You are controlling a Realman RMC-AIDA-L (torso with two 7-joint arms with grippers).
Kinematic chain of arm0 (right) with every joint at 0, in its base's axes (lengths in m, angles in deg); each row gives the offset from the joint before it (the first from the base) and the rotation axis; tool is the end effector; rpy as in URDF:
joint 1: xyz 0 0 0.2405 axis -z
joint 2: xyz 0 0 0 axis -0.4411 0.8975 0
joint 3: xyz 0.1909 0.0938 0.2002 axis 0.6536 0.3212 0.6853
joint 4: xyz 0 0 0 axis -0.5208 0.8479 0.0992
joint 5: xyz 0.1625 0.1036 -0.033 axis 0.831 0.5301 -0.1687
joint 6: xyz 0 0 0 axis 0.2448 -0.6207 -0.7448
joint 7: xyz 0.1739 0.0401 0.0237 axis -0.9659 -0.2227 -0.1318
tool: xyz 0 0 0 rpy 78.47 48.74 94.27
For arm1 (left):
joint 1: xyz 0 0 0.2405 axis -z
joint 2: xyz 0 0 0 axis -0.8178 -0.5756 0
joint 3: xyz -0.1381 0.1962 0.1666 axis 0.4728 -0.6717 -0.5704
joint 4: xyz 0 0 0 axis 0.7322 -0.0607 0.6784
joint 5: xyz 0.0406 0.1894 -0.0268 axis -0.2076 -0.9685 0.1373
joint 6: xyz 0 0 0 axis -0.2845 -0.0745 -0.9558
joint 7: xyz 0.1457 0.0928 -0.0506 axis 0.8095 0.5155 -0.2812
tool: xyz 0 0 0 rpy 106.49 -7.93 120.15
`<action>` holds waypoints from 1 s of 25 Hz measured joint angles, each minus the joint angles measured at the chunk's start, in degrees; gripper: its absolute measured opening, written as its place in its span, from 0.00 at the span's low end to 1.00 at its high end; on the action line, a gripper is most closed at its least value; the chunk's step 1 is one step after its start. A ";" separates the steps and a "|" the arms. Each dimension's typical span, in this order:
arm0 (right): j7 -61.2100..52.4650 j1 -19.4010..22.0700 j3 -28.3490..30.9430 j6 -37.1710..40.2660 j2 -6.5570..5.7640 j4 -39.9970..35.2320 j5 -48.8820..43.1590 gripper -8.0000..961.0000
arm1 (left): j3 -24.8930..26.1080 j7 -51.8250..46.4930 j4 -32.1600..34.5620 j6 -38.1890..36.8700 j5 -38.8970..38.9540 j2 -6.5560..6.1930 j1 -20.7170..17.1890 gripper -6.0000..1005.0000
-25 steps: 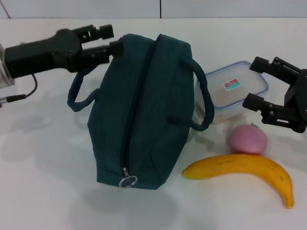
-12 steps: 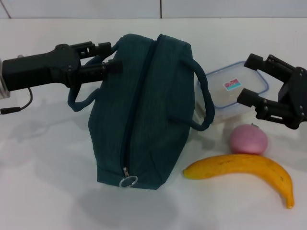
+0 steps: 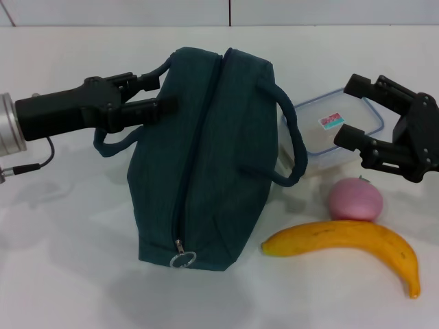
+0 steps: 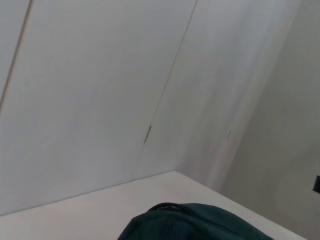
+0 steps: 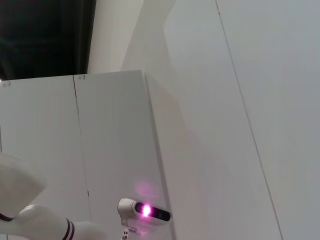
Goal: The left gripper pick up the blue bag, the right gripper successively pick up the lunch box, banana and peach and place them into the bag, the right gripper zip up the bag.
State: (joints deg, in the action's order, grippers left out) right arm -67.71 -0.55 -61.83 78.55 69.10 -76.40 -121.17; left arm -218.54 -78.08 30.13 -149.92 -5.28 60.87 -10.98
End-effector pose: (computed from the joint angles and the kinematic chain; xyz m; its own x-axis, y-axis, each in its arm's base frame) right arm 0.2232 0.3083 -0.0157 0.5174 -0.0454 -0.8545 -0.2747 -0.9546 -0.1157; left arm -0.2529 0.3676 -0.0065 0.6353 0.3823 0.6710 0.5585 -0.8275 -0.0573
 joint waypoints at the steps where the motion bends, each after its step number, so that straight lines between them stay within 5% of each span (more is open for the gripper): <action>1: 0.00 0.00 -0.02 0.00 0.00 0.02 0.00 0.88 | 0.00 0.22 0.00 0.11 0.10 0.09 -0.04 0.64; 9: 0.62 0.48 0.45 -0.01 -0.18 0.08 0.00 0.88 | -0.05 1.21 0.12 0.26 0.52 0.46 -0.28 0.61; 15: 1.28 0.57 0.56 -1.14 -0.26 0.08 0.14 0.88 | -0.09 0.91 -0.02 0.35 -0.60 0.78 0.02 0.37; 25: 1.76 1.87 0.74 -8.47 -0.18 5.28 8.85 0.87 | -0.09 0.35 0.40 0.65 1.54 2.15 -0.21 0.14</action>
State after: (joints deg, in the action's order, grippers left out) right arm -65.95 1.32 -61.09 70.08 68.92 -71.12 -112.32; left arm -218.63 -77.72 30.53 -149.27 -3.74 63.01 -11.18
